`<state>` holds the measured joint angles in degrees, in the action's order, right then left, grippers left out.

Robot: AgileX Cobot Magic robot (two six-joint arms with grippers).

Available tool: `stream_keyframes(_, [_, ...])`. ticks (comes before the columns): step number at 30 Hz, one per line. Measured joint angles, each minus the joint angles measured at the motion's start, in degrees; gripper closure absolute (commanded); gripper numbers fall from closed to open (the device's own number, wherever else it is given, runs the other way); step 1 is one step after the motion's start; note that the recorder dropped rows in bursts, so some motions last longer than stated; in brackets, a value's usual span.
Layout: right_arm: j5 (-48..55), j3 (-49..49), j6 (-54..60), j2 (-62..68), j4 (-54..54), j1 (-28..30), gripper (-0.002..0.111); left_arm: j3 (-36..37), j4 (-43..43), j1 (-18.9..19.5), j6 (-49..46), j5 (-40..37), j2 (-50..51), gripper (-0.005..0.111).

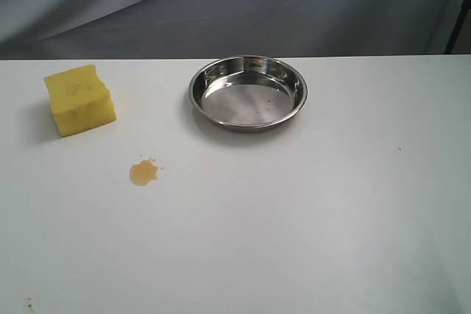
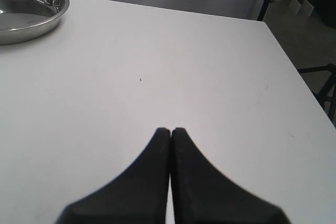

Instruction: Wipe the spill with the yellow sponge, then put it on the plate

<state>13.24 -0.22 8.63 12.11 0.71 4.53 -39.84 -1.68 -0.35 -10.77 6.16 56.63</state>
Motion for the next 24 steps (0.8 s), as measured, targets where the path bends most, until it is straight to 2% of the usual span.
stream_keyframes(7, [0.0, 0.0, 0.0, 0.0, 0.0, 0.0, 0.108, 0.0, 0.0, 0.8, 0.0, 4.0, 4.8, 0.106])
stream_keyframes(15, [0.0, 0.0, 0.0, 0.0, 0.0, 0.0, 0.108, 0.0, -6.9, 8.4, 0.0, 5.7, 5.5, 0.106])
stream_keyframes(24, [0.0, 0.0, 0.0, 0.0, 0.0, 0.0, 0.108, 0.0, -7.3, 8.8, 0.0, 5.6, 5.6, 0.106])
